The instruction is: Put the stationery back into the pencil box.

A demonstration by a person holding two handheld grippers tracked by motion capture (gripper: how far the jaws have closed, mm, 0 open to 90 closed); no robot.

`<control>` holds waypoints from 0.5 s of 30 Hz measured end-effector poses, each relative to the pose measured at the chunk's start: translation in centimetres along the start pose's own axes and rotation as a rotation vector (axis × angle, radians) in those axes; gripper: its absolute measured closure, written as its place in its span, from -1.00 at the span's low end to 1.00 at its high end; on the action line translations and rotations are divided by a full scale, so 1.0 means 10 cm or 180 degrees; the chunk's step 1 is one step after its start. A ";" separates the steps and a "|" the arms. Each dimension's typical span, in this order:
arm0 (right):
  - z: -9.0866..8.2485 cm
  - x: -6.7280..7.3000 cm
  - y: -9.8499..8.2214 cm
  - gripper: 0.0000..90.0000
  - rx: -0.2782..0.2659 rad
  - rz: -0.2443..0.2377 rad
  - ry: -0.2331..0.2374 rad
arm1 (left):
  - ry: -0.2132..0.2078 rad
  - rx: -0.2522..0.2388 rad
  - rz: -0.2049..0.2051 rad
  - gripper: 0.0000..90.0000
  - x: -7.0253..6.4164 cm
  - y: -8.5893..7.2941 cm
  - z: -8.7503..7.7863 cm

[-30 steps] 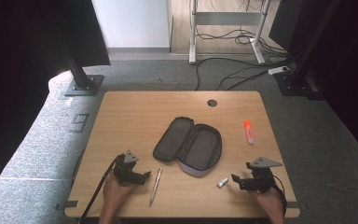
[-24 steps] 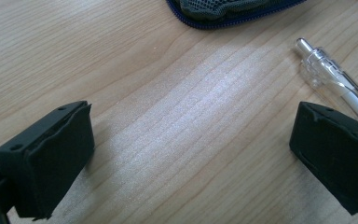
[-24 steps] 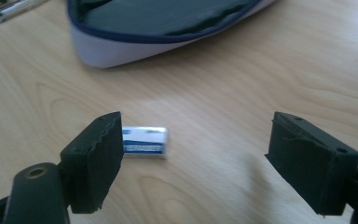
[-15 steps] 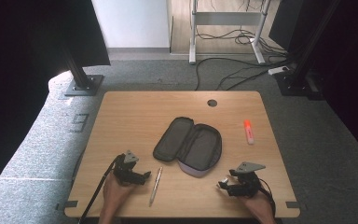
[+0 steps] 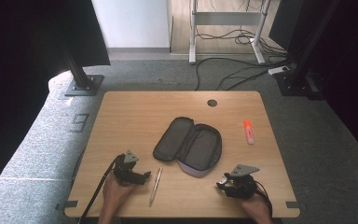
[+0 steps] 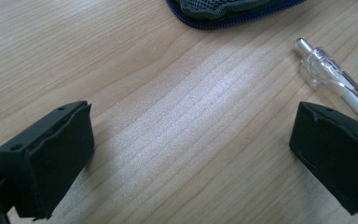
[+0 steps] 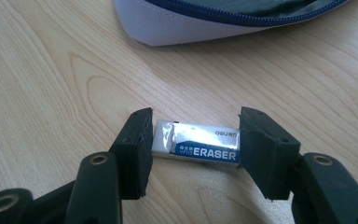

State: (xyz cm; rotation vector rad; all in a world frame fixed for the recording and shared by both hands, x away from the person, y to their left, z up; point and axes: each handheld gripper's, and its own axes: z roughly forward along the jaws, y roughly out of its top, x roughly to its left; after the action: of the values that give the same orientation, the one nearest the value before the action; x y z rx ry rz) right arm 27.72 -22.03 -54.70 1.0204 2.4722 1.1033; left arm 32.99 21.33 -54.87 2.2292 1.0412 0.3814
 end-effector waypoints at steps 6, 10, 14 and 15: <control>-0.03 -0.04 0.01 0.03 -0.0059 0.0100 0.0021 | 0.0000 -0.0003 -0.0002 -1.00 0.00 0.00 0.00; -0.09 -0.08 0.05 0.03 -0.0157 0.0154 0.0031 | -0.0002 -0.0003 0.0000 -1.00 0.00 0.00 0.00; -0.10 -0.12 0.07 0.03 -0.0143 0.0196 0.0050 | -0.0003 -0.0003 -0.0001 -1.00 0.00 0.00 0.00; -0.10 -0.12 0.07 0.03 -0.0137 0.0195 0.0055 | -0.0002 -0.0003 0.0000 -1.00 0.00 0.00 0.00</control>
State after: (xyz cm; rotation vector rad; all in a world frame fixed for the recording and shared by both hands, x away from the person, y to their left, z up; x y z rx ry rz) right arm 28.50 -23.09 -53.63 1.0850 2.4346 1.1832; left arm 33.00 21.34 -54.87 2.2281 1.0405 0.3810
